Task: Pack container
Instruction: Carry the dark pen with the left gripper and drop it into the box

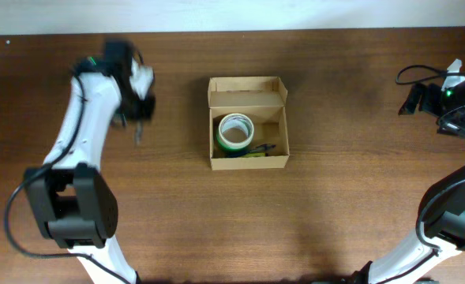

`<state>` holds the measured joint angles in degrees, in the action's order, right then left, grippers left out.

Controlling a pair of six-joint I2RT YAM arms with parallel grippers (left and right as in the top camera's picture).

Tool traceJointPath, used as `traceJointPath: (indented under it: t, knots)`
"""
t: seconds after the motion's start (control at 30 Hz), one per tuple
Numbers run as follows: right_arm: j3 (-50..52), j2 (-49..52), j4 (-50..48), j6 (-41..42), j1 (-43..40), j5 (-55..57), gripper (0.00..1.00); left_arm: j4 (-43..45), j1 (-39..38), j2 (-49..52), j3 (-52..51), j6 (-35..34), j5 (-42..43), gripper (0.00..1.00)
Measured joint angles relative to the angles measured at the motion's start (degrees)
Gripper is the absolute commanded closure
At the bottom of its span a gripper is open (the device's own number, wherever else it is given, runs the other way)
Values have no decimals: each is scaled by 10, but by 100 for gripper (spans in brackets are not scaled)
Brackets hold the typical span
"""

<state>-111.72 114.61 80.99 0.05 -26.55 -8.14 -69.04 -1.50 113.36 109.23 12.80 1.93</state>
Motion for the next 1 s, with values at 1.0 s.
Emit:
traceJointPath:
  t: [1.0]
  knots:
    - [0, 0, 0, 0, 0, -2, 1, -197, -331, 161, 214, 399, 46, 98]
